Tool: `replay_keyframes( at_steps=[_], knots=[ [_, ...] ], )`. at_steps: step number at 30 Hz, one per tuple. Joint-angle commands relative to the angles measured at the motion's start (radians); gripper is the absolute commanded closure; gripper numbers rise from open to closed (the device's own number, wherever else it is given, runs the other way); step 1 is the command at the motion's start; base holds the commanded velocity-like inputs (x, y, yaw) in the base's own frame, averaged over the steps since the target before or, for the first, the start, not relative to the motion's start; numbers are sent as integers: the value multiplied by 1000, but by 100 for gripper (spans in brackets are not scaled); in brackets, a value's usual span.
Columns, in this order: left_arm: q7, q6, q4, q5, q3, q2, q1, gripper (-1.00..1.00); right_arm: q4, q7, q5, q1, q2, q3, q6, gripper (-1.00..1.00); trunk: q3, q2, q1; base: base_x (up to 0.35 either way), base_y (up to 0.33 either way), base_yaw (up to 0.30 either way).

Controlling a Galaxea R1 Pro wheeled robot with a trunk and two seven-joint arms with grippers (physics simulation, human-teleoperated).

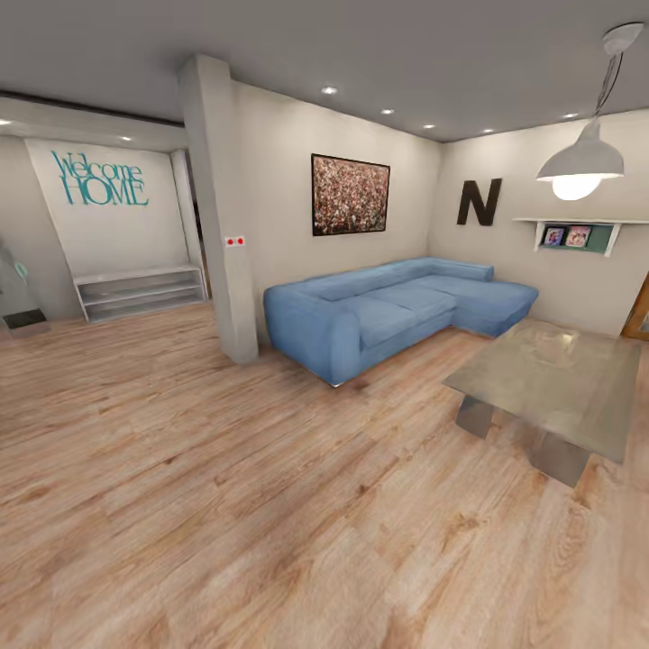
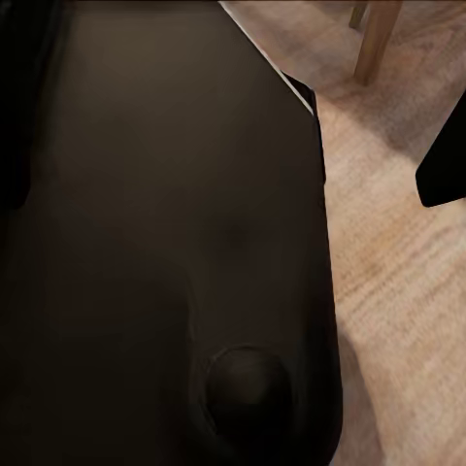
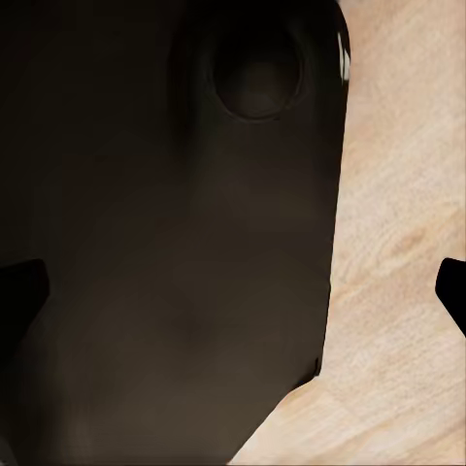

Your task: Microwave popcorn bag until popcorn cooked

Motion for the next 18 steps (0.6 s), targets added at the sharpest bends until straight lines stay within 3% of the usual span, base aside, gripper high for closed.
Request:
replay_keyframes(
  at_steps=[1,6,14,18],
  knots=[
    [0,0,0,0,0,0,0,-100,0,0,0,0,0,0,0,-100,0,0,0,0,0,0],
    [-2,-3,0,0,-12,-2,-2,-100,0,1,6,0,-2,8,-2,-100,0,0,0,0,0,0],
    [0,-23,-45,45,2,-11,-2,-100,1,-1,2,1,-3,4,-16,-100,0,0,0,0,0,-1],
    [-1,-25,-54,47,2,-11,-2,-100,1,-2,-11,1,-3,0,-36,-100,0,0,0,0,0,-165]
  ],
)
